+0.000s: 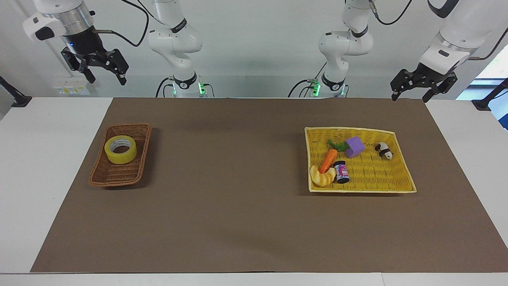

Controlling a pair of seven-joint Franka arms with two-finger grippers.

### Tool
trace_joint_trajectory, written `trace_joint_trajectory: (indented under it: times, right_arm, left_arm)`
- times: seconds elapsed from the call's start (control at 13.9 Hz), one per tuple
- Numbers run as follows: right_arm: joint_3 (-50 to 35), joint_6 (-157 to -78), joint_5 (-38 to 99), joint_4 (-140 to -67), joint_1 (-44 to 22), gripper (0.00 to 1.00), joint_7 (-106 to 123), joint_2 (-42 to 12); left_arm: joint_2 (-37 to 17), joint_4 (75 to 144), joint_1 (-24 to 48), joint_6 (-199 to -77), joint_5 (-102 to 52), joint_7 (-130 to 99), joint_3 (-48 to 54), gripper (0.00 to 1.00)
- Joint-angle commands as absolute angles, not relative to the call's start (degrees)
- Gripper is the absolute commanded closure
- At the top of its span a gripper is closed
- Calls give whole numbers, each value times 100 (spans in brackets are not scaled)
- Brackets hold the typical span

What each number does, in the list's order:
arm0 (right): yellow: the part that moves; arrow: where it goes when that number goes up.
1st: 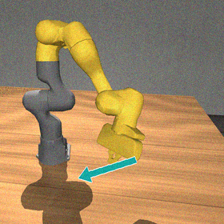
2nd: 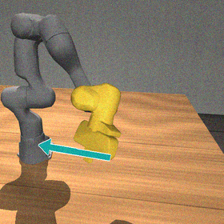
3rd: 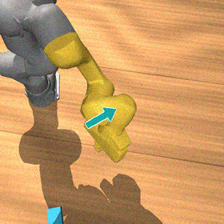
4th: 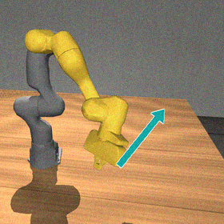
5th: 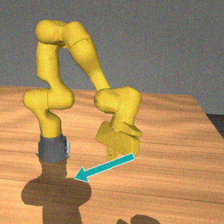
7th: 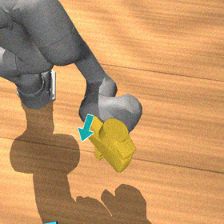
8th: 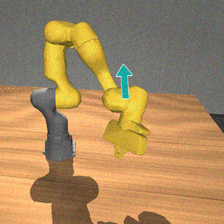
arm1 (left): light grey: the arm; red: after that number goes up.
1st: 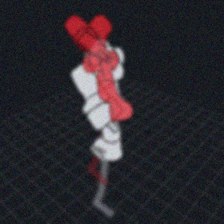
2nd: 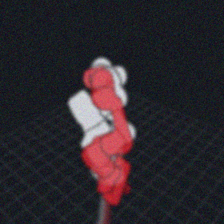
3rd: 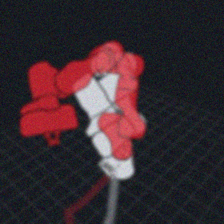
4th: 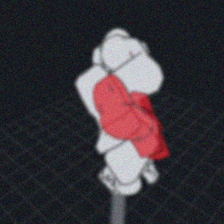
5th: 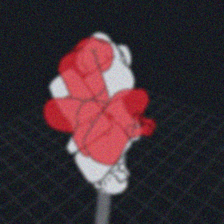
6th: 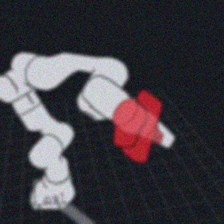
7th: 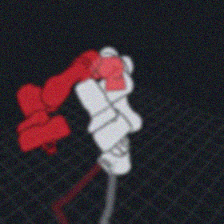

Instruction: Move tape to another basket

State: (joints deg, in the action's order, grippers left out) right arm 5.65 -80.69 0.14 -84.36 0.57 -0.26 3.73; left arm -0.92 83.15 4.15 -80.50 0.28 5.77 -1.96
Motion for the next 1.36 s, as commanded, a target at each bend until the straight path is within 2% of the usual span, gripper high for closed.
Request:
trace_joint_trajectory:
  times: [0.0, 1.29]
  right_arm:
    - [536, -8007, 149, -8578, 149, 0, -106, 483]
    - [492, -8007, -97, -8596, 97, 0, 201, 492]
  left_arm:
    - [62, 8508, 448, -8147, -35, 598, -255, 0]
    - [70, 8525, 457, -8095, -18, 615, -255, 0]
